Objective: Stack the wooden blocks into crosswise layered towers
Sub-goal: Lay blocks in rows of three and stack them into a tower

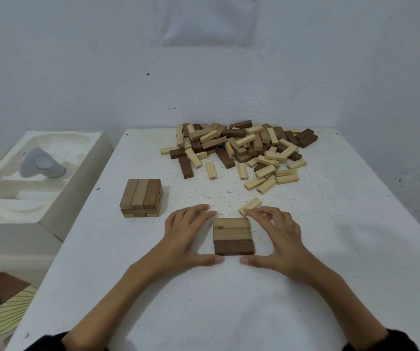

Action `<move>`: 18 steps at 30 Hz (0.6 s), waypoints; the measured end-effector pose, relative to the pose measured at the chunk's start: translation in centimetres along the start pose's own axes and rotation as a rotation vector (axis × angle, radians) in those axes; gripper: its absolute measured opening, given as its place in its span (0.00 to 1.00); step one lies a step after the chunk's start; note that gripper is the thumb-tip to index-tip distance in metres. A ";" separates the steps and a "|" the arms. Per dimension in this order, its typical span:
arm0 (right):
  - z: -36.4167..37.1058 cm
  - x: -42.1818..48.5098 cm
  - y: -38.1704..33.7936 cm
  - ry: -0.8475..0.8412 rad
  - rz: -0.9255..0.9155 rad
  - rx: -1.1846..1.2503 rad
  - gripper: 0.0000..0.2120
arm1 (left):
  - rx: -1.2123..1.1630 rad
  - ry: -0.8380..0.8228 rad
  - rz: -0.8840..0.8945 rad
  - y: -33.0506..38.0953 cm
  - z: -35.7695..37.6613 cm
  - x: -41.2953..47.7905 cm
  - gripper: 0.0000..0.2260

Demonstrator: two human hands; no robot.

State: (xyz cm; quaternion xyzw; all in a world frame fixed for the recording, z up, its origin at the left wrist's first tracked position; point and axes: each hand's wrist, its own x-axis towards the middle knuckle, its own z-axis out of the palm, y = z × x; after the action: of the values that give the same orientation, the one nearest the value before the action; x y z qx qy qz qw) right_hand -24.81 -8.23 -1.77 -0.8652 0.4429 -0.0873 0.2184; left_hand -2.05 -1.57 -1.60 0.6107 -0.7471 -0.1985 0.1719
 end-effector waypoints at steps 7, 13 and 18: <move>2.0 -2.5 -1.1 0.054 0.039 -0.266 0.51 | 0.208 -0.158 -0.149 2.8 1.4 -2.5 0.55; 3.4 -3.1 -0.8 0.230 0.045 -0.309 0.36 | 0.191 -0.163 -0.157 4.0 2.0 -2.5 0.52; 3.2 -3.0 -0.8 0.206 0.002 -0.256 0.37 | 0.210 -0.170 -0.178 4.0 2.1 -2.4 0.54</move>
State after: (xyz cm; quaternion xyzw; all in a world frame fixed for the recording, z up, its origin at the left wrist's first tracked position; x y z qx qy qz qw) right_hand -24.88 -4.41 -4.12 -0.8718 0.4716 -0.1184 0.0598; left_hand -6.03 1.66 -1.41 0.6701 -0.7185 -0.1847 0.0249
